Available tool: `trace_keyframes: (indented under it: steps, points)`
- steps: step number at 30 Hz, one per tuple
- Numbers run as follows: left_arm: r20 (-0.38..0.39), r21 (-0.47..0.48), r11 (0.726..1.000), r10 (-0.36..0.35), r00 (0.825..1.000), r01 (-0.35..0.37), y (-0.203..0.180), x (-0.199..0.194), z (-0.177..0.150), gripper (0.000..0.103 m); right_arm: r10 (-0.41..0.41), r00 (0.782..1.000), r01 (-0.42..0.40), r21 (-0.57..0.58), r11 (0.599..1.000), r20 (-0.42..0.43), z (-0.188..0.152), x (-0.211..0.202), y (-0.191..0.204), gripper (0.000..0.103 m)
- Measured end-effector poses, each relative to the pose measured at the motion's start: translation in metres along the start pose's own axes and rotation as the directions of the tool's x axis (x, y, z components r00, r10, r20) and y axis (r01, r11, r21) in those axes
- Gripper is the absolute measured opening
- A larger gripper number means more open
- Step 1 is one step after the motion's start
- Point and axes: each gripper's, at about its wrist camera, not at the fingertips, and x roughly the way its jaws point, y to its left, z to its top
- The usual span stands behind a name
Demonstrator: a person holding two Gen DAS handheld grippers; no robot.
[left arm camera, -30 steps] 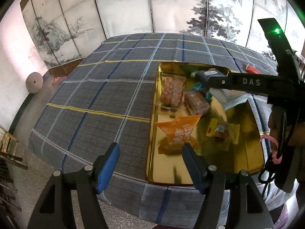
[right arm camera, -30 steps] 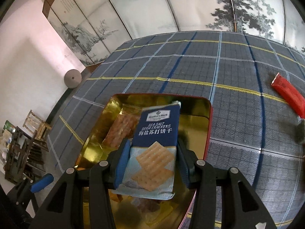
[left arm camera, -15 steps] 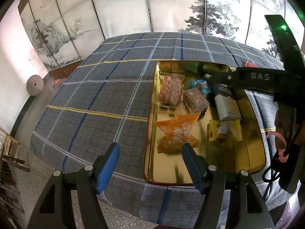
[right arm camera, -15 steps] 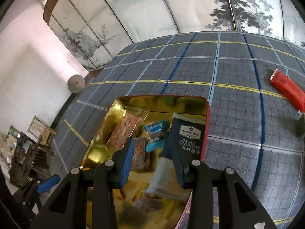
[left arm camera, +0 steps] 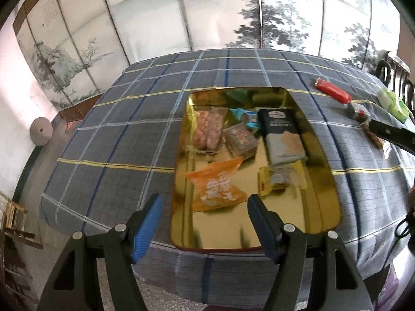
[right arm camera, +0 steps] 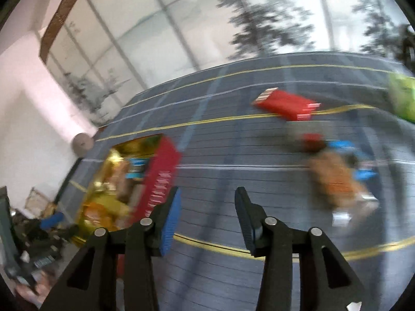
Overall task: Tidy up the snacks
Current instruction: 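Reach the right gripper to a blue-wrapped candy and grasp it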
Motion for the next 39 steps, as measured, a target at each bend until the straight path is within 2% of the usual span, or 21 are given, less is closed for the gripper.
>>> trace_keyframes:
  steps: [5, 6, 9, 14, 26, 29, 34, 36, 39]
  points:
    - [-0.003, 0.024, 0.999, -0.021, 1.000, 0.021, -0.017, -0.003, 0.005, 0.069, -0.142, 0.990, 0.142, 0.002, 0.990, 0.018, -0.003, -0.034, -0.061, 0.052]
    - [-0.004, 0.028, 0.999, -0.026, 1.000, 0.026, -0.019, -0.004, 0.005, 0.069, -0.160, 0.987, 0.160, 0.005, 0.987, 0.003, -0.003, -0.036, -0.072, 0.055]
    - [-0.012, 0.055, 0.998, -0.033, 0.999, 0.034, -0.032, -0.004, 0.008, 0.069, -0.208, 0.978, 0.208, -0.010, 0.978, -0.018, -0.004, -0.036, -0.093, 0.055]
    - [-0.036, 0.085, 0.994, -0.071, 0.997, 0.074, -0.055, -0.003, 0.014, 0.069, -0.185, 0.983, 0.184, -0.027, 0.983, -0.015, -0.007, -0.034, -0.105, 0.055]
    - [-0.061, 0.157, 0.982, -0.093, 0.994, 0.101, -0.100, 0.002, 0.025, 0.069, -0.138, 0.988, 0.137, -0.016, 0.990, -0.065, 0.002, -0.002, -0.117, 0.055]
    - [-0.065, 0.164, 0.981, -0.095, 0.993, 0.105, -0.107, 0.003, 0.028, 0.069, -0.099, 0.992, 0.098, -0.018, 0.995, -0.074, 0.004, 0.005, -0.113, 0.055]
    - [-0.071, 0.167, 0.979, -0.106, 0.992, 0.117, -0.117, 0.006, 0.036, 0.069, 0.031, 0.995, -0.040, -0.100, 0.994, -0.095, -0.002, 0.010, -0.084, 0.050]
    - [-0.069, 0.171, 0.977, -0.113, 0.991, 0.123, -0.122, 0.006, 0.041, 0.069, -0.018, 0.998, 0.011, -0.124, 0.992, -0.057, -0.002, 0.004, -0.080, 0.050]
    - [-0.066, 0.186, 0.973, -0.127, 0.990, 0.137, -0.134, 0.008, 0.050, 0.069, -0.063, 0.998, 0.062, -0.074, 0.995, -0.008, 0.008, -0.007, -0.097, 0.050]
